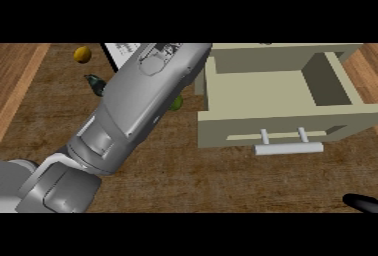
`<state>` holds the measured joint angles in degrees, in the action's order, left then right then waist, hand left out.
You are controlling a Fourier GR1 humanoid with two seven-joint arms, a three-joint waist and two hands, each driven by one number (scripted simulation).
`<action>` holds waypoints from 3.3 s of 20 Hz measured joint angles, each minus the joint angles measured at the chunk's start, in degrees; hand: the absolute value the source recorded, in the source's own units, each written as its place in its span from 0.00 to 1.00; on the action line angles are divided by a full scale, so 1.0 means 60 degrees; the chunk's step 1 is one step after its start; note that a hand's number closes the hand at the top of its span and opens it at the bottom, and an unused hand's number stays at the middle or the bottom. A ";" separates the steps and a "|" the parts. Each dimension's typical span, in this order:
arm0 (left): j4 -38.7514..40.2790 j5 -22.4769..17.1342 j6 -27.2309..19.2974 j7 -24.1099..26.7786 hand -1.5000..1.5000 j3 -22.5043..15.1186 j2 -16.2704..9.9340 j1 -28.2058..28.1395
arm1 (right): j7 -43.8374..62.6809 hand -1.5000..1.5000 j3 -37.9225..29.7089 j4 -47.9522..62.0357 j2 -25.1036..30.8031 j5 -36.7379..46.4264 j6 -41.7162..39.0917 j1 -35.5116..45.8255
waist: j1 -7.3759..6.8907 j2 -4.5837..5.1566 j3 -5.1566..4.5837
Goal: Pick up the can, place it into the drawer and close the drawer
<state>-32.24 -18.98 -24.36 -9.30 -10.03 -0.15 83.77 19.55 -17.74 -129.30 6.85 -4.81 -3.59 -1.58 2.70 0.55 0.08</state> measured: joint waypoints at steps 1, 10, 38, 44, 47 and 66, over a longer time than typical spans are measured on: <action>0.0216 -0.0085 -0.0016 0.0036 1.00 -0.0040 0.0006 0.0158 | 0.0012 0.00 -0.0002 -0.0005 0.0018 -0.0015 -0.0015 0.0009 | 0.0032 0.0008 0.0001; 0.1512 -0.0719 -0.0760 0.0237 0.00 -0.0830 0.0023 0.1156 | 0.0139 0.00 0.0142 0.0310 0.0211 0.0000 -0.0030 0.0557 | 0.0344 0.0090 0.0015; 0.2467 -0.2529 -0.2049 0.1484 0.00 -0.1039 0.0025 0.1656 | -0.1446 0.00 0.1951 0.1755 0.1932 0.4164 -0.0523 0.2058 | 0.0187 0.0201 0.0007; 0.2674 -0.2542 -0.2061 0.1712 0.00 -0.1040 0.0024 0.1727 | -0.1996 0.00 0.2961 0.3394 0.2036 0.6042 -0.0067 0.2952 | -0.0064 0.0155 0.0005; 0.2729 -0.2454 -0.1963 0.1779 0.00 -0.1090 0.0024 0.1663 | -0.2294 0.00 0.3502 0.4422 0.1908 0.6988 0.0343 0.3275 | -0.0214 0.0119 0.0002; 0.2004 -0.2123 -0.1365 0.1259 0.00 -0.0821 -0.0907 0.1023 | -0.3692 0.00 0.3749 1.2322 0.0656 1.0357 0.4335 0.6729 | -0.0799 -0.0011 -0.0011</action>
<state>-20.21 -31.71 -32.55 -1.75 -14.95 -5.60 89.91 -2.60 4.75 -55.37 10.78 57.33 22.42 38.79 -2.10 0.48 0.01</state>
